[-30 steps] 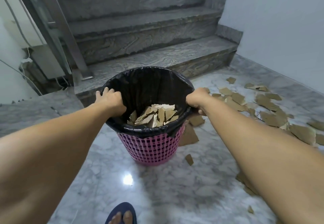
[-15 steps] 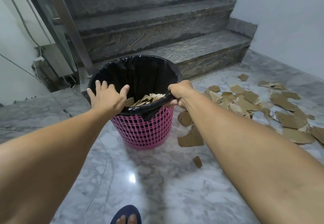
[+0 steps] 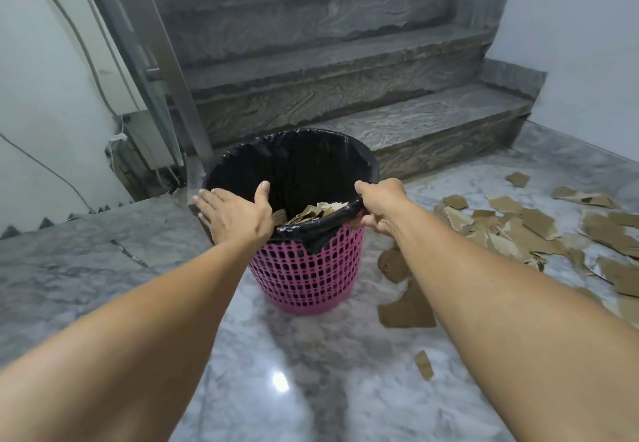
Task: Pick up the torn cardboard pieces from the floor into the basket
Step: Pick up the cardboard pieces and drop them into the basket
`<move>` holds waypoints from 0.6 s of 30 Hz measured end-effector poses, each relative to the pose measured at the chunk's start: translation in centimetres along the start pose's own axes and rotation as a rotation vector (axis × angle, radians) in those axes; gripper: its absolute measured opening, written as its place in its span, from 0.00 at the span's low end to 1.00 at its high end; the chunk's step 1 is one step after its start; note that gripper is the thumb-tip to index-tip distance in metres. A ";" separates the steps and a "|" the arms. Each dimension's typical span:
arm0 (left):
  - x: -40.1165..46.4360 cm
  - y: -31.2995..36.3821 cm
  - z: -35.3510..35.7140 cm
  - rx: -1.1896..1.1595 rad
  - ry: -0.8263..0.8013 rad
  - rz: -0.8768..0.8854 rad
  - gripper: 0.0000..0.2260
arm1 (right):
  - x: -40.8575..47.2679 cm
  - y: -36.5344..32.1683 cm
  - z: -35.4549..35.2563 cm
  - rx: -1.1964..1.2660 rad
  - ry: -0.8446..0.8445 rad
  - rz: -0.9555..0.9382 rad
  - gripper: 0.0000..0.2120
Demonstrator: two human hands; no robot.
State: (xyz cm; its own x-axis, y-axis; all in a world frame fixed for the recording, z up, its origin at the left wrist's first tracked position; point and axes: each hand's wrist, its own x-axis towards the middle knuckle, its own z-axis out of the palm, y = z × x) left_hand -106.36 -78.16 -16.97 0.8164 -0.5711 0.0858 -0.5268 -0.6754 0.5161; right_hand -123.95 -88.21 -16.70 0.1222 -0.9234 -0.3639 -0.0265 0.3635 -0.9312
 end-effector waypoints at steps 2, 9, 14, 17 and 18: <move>0.3 0.1 0.0 -0.013 0.000 -0.001 0.42 | 0.4 -0.1 0.2 0.014 -0.001 0.003 0.11; 2.2 0.4 0.6 -0.051 0.022 0.020 0.42 | 1.8 -0.5 1.4 -0.021 0.047 0.026 0.11; 2.6 0.5 0.8 0.005 0.040 0.042 0.41 | 1.3 -1.3 0.9 -0.045 -0.009 0.032 0.13; 2.0 0.8 0.3 0.154 0.005 0.048 0.38 | 0.4 -1.4 -0.1 -0.144 -0.058 0.097 0.25; 1.7 1.0 0.0 0.203 0.006 0.067 0.36 | 0.0 -1.4 -0.4 -0.177 -0.075 0.112 0.27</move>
State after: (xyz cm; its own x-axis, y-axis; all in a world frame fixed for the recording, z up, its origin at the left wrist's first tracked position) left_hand -105.51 -79.87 -16.33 0.7792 -0.6154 0.1191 -0.6161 -0.7168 0.3266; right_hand -124.33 -88.76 -15.43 0.1821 -0.8642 -0.4691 -0.2166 0.4301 -0.8764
